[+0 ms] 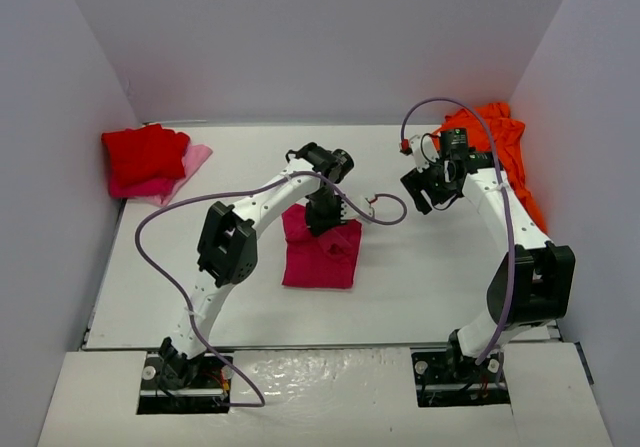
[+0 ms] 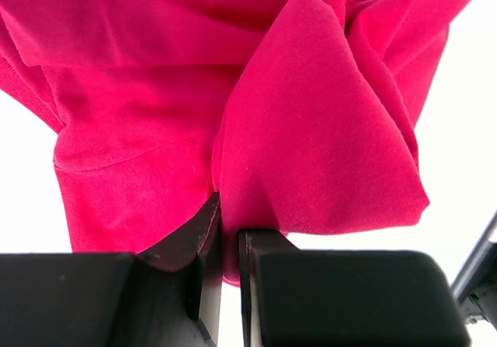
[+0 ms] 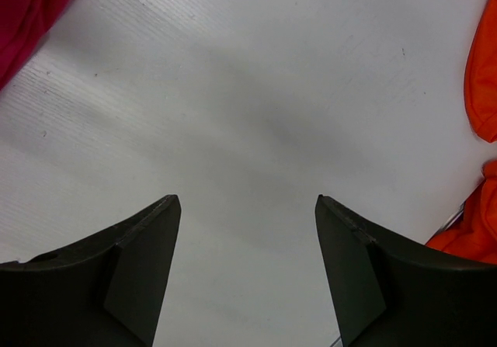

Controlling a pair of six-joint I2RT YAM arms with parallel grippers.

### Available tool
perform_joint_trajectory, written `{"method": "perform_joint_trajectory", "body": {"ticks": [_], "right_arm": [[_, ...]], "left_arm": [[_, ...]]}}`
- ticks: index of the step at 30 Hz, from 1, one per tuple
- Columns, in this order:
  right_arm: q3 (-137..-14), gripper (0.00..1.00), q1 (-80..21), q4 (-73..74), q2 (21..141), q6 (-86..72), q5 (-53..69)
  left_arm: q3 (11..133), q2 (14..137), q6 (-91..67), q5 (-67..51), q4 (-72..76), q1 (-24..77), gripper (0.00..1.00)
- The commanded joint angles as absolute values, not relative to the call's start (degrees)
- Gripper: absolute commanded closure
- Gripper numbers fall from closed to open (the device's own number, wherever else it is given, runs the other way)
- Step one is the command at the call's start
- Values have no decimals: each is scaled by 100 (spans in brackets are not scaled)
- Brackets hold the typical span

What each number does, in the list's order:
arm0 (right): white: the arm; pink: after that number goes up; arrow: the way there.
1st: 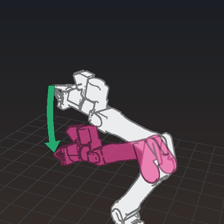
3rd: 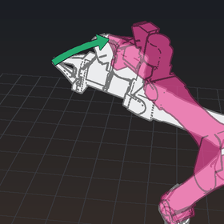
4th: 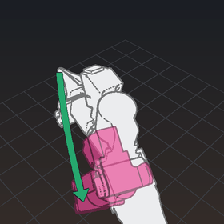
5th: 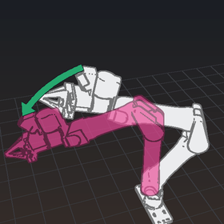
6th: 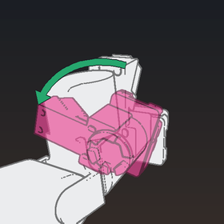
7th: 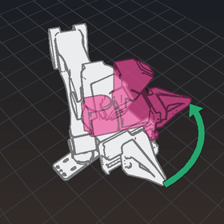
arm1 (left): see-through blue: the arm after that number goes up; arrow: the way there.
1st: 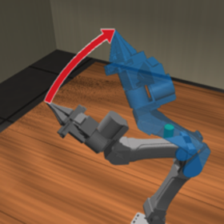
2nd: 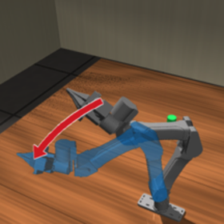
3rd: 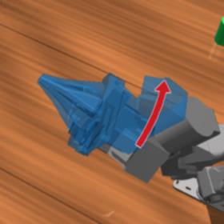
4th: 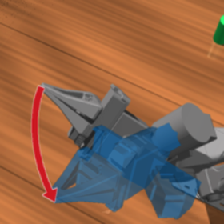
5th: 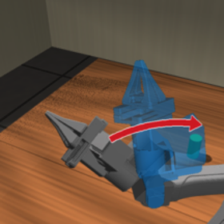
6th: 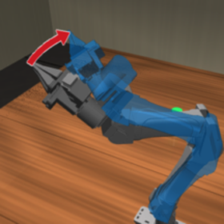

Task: Fold and stack the t-shirts
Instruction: Fold the long partially folded tshirt into a neat square, then put the neatly folded tshirt into the corner of the board with the left arm

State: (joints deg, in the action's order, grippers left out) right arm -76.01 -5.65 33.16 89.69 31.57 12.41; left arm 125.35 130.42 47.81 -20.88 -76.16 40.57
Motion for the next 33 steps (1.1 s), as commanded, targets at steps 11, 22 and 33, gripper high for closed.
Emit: {"method": "perform_joint_trajectory", "body": {"ticks": [11, 22, 33], "right_arm": [[-7620, 33, -545, 3052, 9044, 3061, 1358], [-7469, 32, -519, 3047, 8574, 3113, 1393], [-7332, 32, -457, 3109, 8054, 3059, 1305]], "left_arm": [[13950, 12678, 3742, -1007, -6055, 3241, 5], [11347, 11505, 1974, -2840, -5655, 2279, 6], [10056, 12167, 1434, -4999, -6020, 1915, 5]]}}
